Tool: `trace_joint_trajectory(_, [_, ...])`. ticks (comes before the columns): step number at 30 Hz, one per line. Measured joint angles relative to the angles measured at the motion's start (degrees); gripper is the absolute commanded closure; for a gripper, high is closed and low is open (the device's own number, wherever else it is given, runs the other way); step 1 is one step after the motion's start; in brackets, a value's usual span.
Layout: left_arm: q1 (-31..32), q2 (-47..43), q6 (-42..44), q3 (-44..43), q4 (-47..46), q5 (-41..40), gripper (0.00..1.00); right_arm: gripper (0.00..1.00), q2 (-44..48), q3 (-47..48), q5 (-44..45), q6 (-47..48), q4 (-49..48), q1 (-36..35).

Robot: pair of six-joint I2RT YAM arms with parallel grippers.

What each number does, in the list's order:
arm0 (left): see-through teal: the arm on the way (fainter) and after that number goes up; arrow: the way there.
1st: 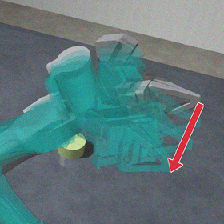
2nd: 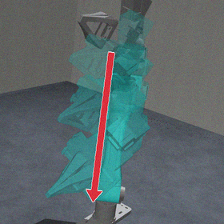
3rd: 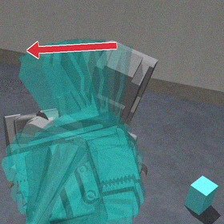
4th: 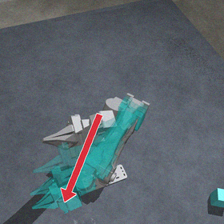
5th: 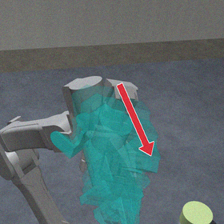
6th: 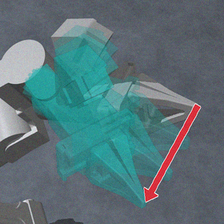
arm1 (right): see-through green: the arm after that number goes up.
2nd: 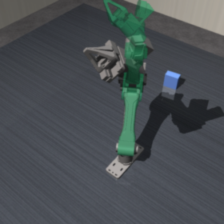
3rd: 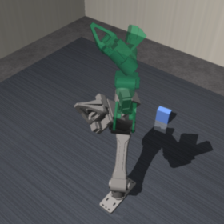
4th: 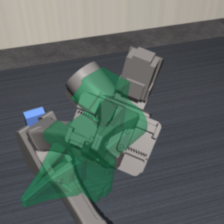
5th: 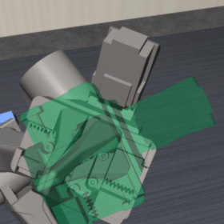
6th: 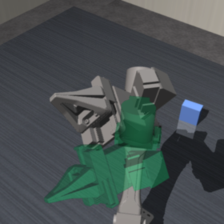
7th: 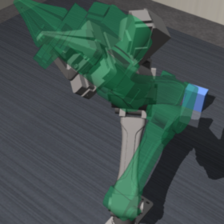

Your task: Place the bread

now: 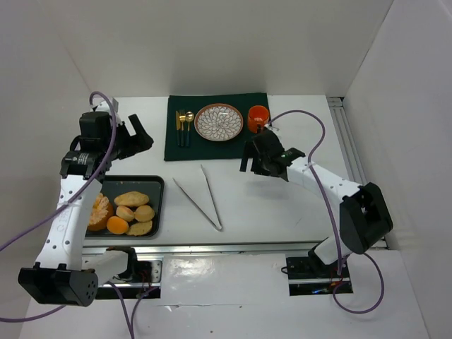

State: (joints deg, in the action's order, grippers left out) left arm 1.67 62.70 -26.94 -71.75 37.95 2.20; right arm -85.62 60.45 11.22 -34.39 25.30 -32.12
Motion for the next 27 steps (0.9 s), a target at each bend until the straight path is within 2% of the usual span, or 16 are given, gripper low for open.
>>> trace_joint_trajectory(13, [-4.85, 1.55, -0.79, -1.03, 1.95, 0.5, 0.0, 0.0, 0.83, -0.07, -1.53, 0.13, -1.16, -1.62])
trace_joint_trajectory(16, [-5.73, 1.4, -1.44, -1.03, 2.1, 0.7, 0.0, 0.0, 0.52, -0.07, -2.95, 2.75, -2.62, -6.47])
trace_joint_trajectory(21, [-6.05, 1.33, -1.68, -1.03, 2.56, 1.07, 0.0, 0.0, -5.01, 0.87, -3.78, 8.17, -2.95, -20.02])
trace_joint_trajectory(27, [-6.1, 1.33, -1.7, -1.03, 2.78, 1.18, 0.0, 0.0, -9.86, 0.7, -6.95, 12.87, -2.82, -26.14])
